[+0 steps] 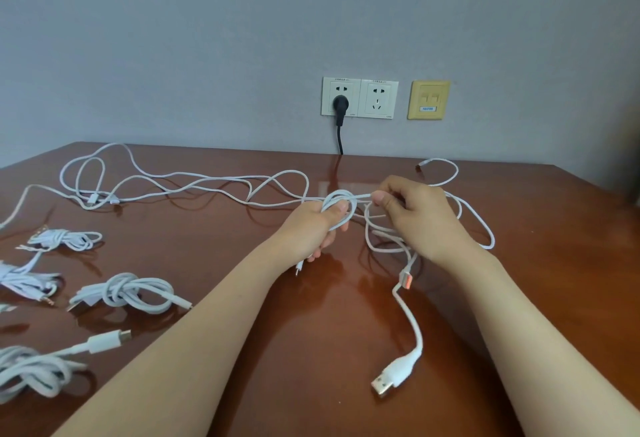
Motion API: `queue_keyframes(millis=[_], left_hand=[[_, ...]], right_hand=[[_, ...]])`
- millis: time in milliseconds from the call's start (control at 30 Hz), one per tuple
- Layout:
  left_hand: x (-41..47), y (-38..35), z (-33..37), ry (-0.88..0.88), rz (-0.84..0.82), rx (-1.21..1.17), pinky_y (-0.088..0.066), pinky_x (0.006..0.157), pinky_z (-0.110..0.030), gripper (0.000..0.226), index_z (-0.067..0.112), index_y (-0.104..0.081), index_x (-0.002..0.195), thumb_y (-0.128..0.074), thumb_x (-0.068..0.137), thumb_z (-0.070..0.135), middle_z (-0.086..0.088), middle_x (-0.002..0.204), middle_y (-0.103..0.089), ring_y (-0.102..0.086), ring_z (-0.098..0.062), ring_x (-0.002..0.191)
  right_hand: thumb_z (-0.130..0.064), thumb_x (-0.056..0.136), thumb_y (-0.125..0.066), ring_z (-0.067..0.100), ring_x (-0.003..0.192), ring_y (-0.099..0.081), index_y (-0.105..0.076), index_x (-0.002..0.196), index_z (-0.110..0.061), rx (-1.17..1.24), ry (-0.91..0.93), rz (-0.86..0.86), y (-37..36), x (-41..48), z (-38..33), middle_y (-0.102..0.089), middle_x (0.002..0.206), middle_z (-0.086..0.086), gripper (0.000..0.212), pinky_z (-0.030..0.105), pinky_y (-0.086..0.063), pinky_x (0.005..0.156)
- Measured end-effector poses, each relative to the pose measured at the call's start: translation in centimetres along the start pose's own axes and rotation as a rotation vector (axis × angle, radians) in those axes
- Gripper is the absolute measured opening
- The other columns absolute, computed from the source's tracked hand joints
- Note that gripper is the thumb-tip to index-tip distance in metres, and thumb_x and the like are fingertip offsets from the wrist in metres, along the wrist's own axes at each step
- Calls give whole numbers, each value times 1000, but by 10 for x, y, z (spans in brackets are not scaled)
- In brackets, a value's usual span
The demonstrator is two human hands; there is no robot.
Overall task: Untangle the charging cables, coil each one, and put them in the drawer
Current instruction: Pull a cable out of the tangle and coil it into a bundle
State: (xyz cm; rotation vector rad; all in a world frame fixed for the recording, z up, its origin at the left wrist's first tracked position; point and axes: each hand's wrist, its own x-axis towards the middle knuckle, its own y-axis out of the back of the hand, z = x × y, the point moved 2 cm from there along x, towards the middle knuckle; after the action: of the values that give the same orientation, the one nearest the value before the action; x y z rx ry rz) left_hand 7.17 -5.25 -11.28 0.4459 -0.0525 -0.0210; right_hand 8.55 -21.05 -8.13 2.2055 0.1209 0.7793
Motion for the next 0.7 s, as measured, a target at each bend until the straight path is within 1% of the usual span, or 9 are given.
queue_keyframes(millis=[100, 200, 267, 300, 400, 500, 567, 633, 700], left_hand=[[-1, -4, 0, -8, 41, -54, -32, 36, -17, 42, 14, -50, 71, -37, 98, 43, 2, 44, -35, -31, -7, 27], [-1, -8, 0, -20, 65, -92, -33, 35, -15, 40, 14, -47, 69, -39, 98, 40, -1, 48, -34, -30, -7, 28], [0, -9, 0, -24, 81, -96, -34, 36, -15, 39, 14, -48, 69, -39, 98, 39, 1, 47, -36, -33, -7, 28], [0, -8, -1, -32, 85, -99, -35, 37, -15, 38, 14, -49, 69, -40, 98, 39, 3, 45, -38, -35, -7, 28], [-2, -10, 1, -98, 99, -177, -36, 38, -17, 29, 15, -52, 72, -49, 95, 32, 1, 46, -36, -34, -7, 30], [-4, -16, 4, -120, 168, -376, -30, 35, -18, 19, 15, -58, 80, -52, 95, 25, 0, 47, -33, -30, -7, 33], [-4, -18, 4, -100, 178, -502, -27, 36, -17, 18, 14, -62, 88, -51, 95, 25, 3, 44, -32, -28, -8, 36], [-4, -19, 4, -90, 156, -605, -25, 36, -17, 20, 13, -62, 86, -50, 96, 26, 5, 42, -32, -27, -9, 36], [-5, -18, 6, -96, 128, -729, -24, 36, -16, 26, 14, -56, 75, -48, 96, 27, 5, 43, -32, -28, -8, 33]], right_hand=[[-19, 94, -50, 9, 55, -43, -57, 80, -14, -23, -1, 50, -6, 1, -2, -45, 53, -5, 17, 26, -28, 51], [-20, 95, -49, 9, 55, -43, -53, 76, -18, -19, -32, 91, -9, 2, -3, -46, 53, -7, 19, 15, -30, 50], [-19, 95, -48, 14, 57, -43, -53, 75, -17, -14, -45, 91, -12, 1, -5, -45, 54, -7, 21, 24, -30, 51], [-19, 95, -47, 19, 59, -44, -54, 76, -16, -17, -49, 86, -13, 1, -6, -45, 55, -6, 21, 30, -25, 54], [-19, 96, -45, 26, 69, -48, -56, 76, -13, 0, -65, 61, -16, 0, -11, -48, 59, -2, 23, 33, -22, 57], [-22, 97, -42, 25, 74, -50, -49, 66, -20, 32, -100, -20, -19, -1, -15, -50, 61, -3, 32, 31, -28, 60], [-24, 98, -39, 25, 75, -54, -49, 63, -21, 51, -121, -75, -19, -2, -16, -53, 59, -3, 36, 31, -37, 65], [-28, 100, -37, 15, 63, -58, -54, 63, -19, 118, -152, -127, -18, -3, -18, -56, 50, -2, 42, 31, -43, 66], [-38, 100, -33, 4, 41, -51, -58, 62, -16, 198, -196, -198, -18, -4, -20, -57, 43, -1, 50, 24, -39, 54]])
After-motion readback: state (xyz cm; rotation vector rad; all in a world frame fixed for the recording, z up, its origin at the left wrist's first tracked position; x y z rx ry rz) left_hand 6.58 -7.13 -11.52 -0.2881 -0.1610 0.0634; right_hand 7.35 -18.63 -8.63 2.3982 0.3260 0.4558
